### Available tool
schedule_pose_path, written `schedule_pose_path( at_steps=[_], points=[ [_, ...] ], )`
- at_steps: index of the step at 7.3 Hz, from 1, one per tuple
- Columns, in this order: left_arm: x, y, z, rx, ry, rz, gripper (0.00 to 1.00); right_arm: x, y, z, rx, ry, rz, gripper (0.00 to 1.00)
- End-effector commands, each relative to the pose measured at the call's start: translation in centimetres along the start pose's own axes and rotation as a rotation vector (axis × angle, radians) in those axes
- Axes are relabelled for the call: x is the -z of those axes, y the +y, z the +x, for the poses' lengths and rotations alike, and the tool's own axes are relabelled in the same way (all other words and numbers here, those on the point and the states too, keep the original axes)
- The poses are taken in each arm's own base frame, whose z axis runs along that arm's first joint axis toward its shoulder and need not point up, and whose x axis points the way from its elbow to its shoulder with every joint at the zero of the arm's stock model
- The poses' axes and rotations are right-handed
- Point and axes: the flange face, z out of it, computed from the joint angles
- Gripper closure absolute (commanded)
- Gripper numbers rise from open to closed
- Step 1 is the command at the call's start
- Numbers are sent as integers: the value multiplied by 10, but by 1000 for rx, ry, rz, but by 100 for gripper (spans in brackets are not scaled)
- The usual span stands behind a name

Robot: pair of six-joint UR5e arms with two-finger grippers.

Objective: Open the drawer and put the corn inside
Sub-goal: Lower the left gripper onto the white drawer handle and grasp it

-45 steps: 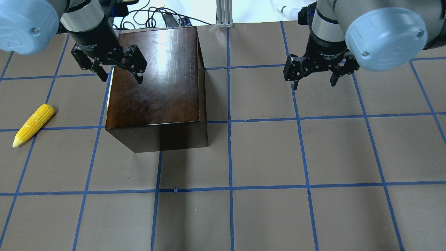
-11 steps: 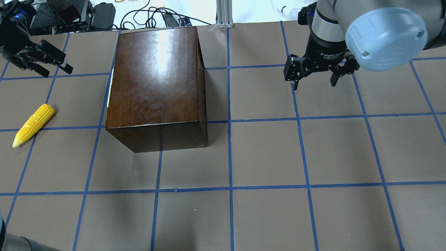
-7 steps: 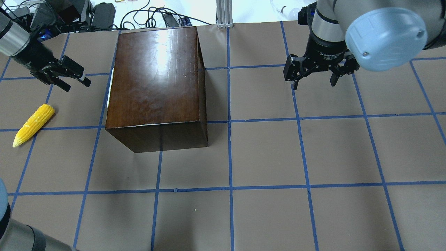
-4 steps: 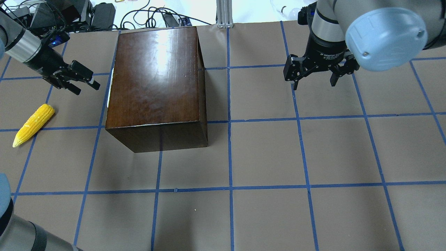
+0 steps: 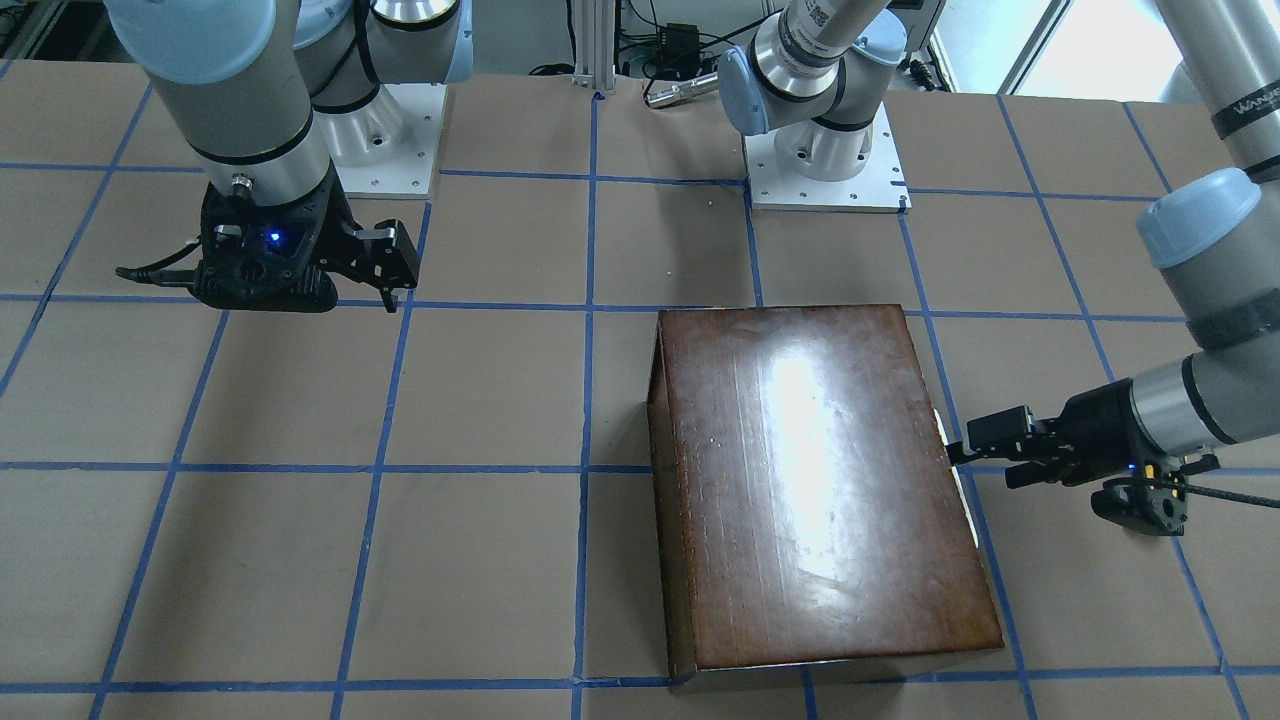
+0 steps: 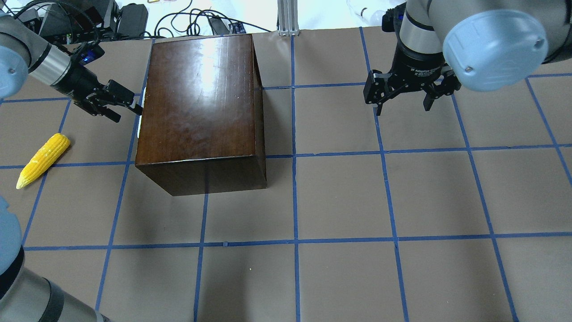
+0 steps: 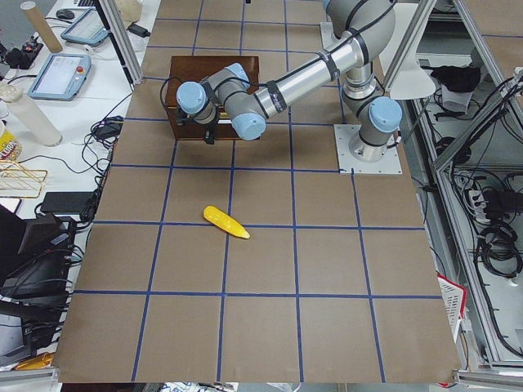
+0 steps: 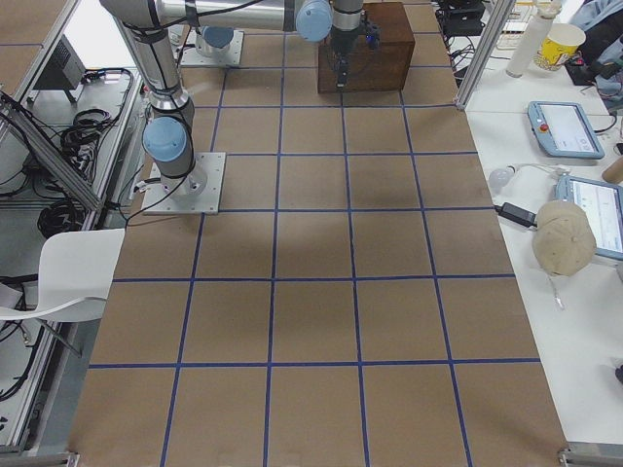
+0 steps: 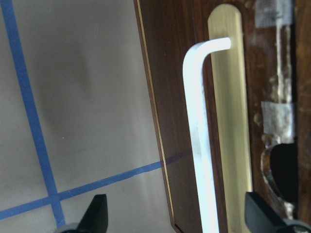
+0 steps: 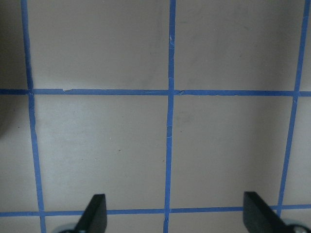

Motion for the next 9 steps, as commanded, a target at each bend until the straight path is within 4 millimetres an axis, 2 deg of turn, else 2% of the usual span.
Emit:
schedule_pose_path(
  at_steps=[1, 4, 9],
  points=[
    [-8, -4, -2, -4, -1, 0, 0, 0, 0, 0, 0, 0, -1, 0],
    [-19, -3, -6, 3, 10, -15, 0, 0, 0, 0, 0, 0, 1, 0],
    [-25, -6, -13, -1, 10, -25, 0, 0, 0, 0, 0, 0, 1, 0]
  ],
)
